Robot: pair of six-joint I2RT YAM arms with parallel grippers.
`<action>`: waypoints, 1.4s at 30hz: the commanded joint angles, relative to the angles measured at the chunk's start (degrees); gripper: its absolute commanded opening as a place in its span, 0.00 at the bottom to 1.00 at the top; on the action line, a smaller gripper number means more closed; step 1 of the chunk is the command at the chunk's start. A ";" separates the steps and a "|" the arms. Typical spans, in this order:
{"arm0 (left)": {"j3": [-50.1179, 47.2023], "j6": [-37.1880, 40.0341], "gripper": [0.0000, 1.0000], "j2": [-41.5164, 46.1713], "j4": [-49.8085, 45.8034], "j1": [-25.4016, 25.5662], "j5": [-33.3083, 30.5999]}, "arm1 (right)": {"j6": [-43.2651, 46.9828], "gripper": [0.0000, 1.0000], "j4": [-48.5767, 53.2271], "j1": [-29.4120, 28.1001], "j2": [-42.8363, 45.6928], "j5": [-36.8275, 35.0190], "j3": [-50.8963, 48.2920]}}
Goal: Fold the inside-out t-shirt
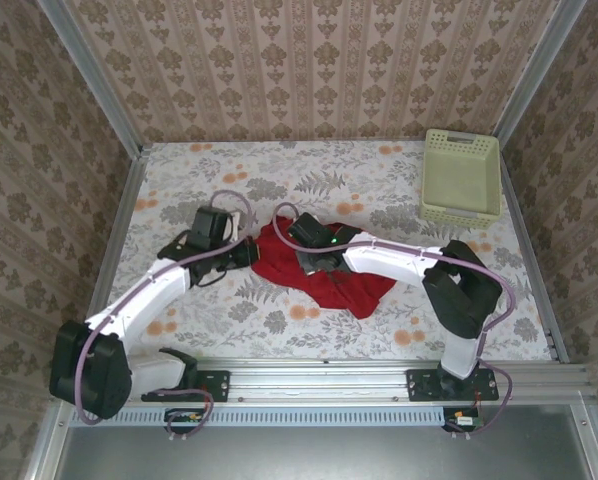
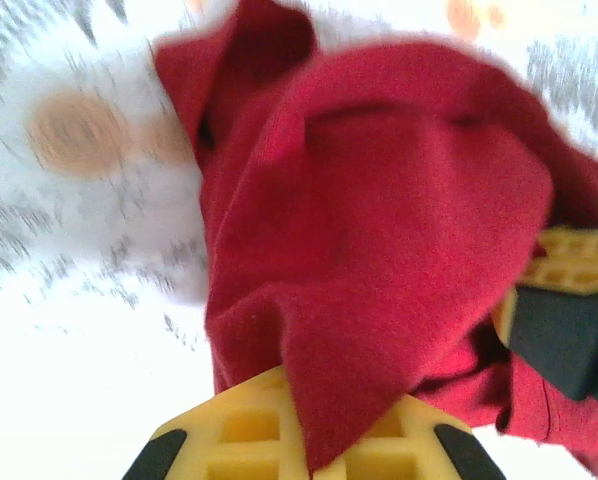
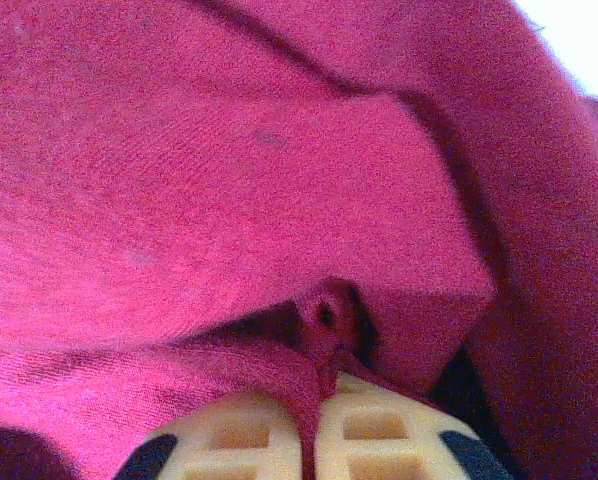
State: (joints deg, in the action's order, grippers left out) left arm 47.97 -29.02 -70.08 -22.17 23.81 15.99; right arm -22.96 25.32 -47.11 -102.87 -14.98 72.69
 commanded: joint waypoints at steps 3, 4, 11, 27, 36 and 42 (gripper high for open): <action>20.25 4.32 0.00 -3.83 -8.46 -3.58 -3.12 | 3.88 0.00 8.72 1.44 13.80 -8.16 6.89; 24.57 5.11 0.00 -4.30 -9.57 -3.55 -2.99 | 3.99 0.00 9.56 1.69 15.86 -8.89 8.01; 30.06 7.22 0.00 0.82 -9.84 -0.41 -4.09 | 0.62 0.00 9.64 1.46 28.67 -5.88 4.91; -5.99 -5.82 0.55 8.31 -13.46 -2.80 -11.55 | -10.65 0.58 -8.19 -8.52 19.28 6.93 -17.83; -15.40 -25.93 0.70 13.92 5.33 19.02 -14.90 | -9.09 0.70 -0.96 1.92 25.23 3.14 -17.04; -15.42 -30.18 0.72 1.96 16.19 23.50 -15.06 | -10.61 0.69 -0.45 6.11 18.14 5.20 -11.99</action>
State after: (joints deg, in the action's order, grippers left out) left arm 33.10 -54.22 -65.43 -13.61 46.54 2.50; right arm -33.04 22.50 -41.41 -81.73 -10.07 57.80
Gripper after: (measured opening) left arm 0.723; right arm 0.692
